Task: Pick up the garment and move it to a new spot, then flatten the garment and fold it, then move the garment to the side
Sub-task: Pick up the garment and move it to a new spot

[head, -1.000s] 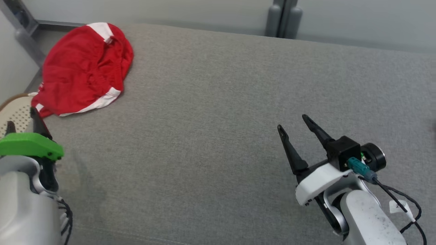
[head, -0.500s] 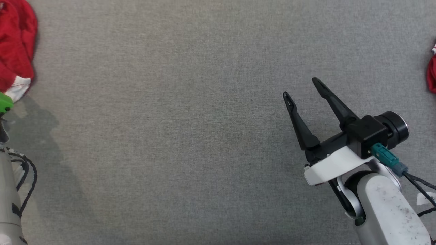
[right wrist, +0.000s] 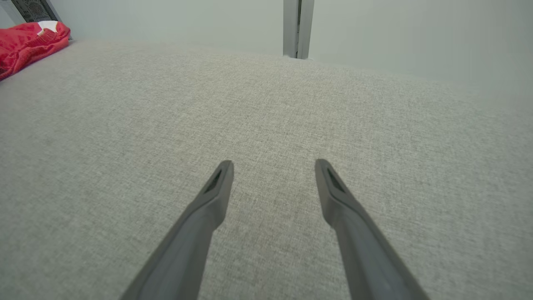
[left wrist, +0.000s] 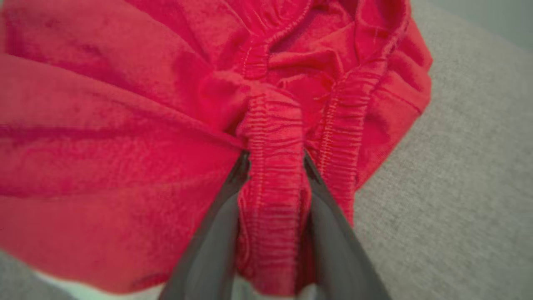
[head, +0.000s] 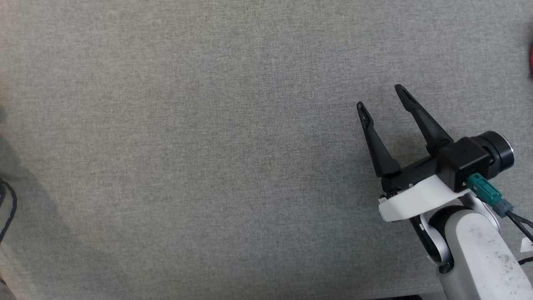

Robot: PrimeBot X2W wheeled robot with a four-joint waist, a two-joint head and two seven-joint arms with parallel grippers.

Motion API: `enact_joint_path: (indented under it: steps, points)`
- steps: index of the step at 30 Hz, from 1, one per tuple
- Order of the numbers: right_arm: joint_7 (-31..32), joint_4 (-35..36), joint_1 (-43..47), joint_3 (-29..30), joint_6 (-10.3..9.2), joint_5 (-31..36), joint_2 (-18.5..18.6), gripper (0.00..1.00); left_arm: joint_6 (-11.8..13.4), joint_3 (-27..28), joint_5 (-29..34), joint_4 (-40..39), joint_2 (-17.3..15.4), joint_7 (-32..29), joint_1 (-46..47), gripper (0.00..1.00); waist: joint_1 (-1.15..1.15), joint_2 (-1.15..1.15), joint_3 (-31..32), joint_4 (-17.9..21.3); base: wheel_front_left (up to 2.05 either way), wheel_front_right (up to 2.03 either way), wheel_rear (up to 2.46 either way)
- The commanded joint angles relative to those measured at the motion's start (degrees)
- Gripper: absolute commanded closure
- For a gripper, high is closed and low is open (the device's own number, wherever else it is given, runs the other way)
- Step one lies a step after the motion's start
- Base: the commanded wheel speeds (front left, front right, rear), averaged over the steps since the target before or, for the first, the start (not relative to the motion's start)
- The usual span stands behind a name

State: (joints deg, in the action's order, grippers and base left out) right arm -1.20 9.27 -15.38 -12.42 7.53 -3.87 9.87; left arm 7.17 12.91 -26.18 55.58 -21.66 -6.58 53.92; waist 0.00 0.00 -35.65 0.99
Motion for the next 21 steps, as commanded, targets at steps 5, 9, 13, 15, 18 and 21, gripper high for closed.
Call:
enact_joint_path:
  steps: [5, 9, 13, 15, 18, 21]
  points:
    - [-1.8, -2.2, -1.3, -0.8, -0.10, -0.8, -0.9, 0.00, -3.4, -0.5, -0.8, 2.8, -1.0, -0.3, -1.5, 1.00, 0.00, 0.00, 4.0, -0.2, 0.00, 0.00, 0.00]
    - [-3.0, -4.5, -1.5, -1.4, -0.09, -1.4, -1.6, 0.00, -5.7, -1.1, 0.3, 0.6, -4.8, 2.1, 0.4, 1.00, 0.00, 0.00, 7.9, 0.0, 0.00, 0.00, 0.00]
    - [-4.5, -7.5, -1.7, -1.9, -0.09, -2.4, -2.9, 0.00, -8.2, -1.3, -0.7, -1.6, -6.0, 2.4, 3.2, 1.00, 0.00, 0.00, 12.2, 0.6, 0.00, 0.00, 0.00]
    - [-5.3, -9.0, -2.0, -2.4, -0.10, -2.9, -3.4, 0.00, -9.4, -2.1, -0.3, -3.2, -7.0, 1.7, 4.3, 1.00, 0.00, 0.00, 14.4, 1.1, 0.00, 0.00, 0.00]
    - [-6.4, -10.9, -2.1, -2.6, -0.10, -3.5, -4.1, 0.00, -11.0, -3.6, 0.0, -6.6, -7.1, 0.2, 6.1, 1.00, 0.00, 0.00, 17.6, 2.3, 0.00, 0.00, 0.00]
    - [-7.5, -12.7, -1.4, -1.9, -0.09, -4.1, -4.8, 0.00, -11.8, -5.9, 0.5, -11.6, -6.0, -2.4, 7.5, 1.00, 0.00, 0.00, 20.7, 3.6, 0.00, 0.00, 0.00]
